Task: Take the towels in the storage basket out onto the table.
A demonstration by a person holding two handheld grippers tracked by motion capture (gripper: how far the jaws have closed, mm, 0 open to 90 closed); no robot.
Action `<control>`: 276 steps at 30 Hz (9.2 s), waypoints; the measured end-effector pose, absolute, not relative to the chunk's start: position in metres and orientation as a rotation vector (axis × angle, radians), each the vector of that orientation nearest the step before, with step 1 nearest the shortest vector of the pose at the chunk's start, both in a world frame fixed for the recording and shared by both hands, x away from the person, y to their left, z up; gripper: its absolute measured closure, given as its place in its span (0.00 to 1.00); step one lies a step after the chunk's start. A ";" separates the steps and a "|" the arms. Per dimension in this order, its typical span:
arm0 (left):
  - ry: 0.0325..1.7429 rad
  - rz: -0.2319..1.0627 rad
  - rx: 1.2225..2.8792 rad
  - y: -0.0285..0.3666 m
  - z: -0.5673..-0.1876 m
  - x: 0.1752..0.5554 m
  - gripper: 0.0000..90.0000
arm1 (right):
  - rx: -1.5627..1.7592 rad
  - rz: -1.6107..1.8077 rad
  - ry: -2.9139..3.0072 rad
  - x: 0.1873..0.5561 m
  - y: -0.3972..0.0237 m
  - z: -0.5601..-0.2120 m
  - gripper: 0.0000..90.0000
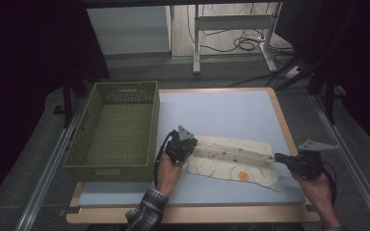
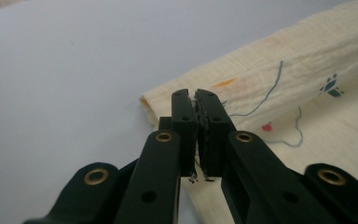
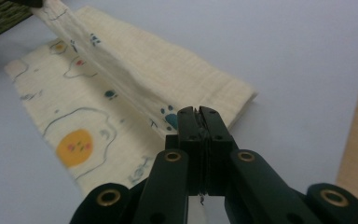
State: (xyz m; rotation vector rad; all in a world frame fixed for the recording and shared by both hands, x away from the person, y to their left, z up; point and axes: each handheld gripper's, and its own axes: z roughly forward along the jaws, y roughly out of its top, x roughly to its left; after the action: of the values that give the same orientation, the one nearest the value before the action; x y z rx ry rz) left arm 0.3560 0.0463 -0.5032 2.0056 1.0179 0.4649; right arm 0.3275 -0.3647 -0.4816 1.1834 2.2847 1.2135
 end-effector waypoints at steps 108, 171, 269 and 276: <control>0.898 0.478 2.066 0.042 -0.501 0.348 0.96 | 1.063 1.243 2.308 0.332 -0.361 -0.480 0.94; 1.155 0.342 2.091 0.040 -0.535 0.333 0.52 | 1.112 1.037 2.511 0.329 -0.354 -0.514 0.55; 1.114 0.398 2.119 0.036 -0.497 0.422 0.90 | 0.952 1.266 2.778 0.322 -0.324 -0.499 0.91; 1.099 0.465 2.205 0.024 -0.499 0.444 0.90 | 0.916 1.282 2.802 0.318 -0.301 -0.508 0.85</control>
State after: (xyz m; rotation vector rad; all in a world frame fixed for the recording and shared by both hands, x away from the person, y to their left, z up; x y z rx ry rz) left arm 0.4441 0.0239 -0.4986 2.2049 1.0995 0.4646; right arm 0.3175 -0.3011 -0.5077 0.9157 2.8020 1.2822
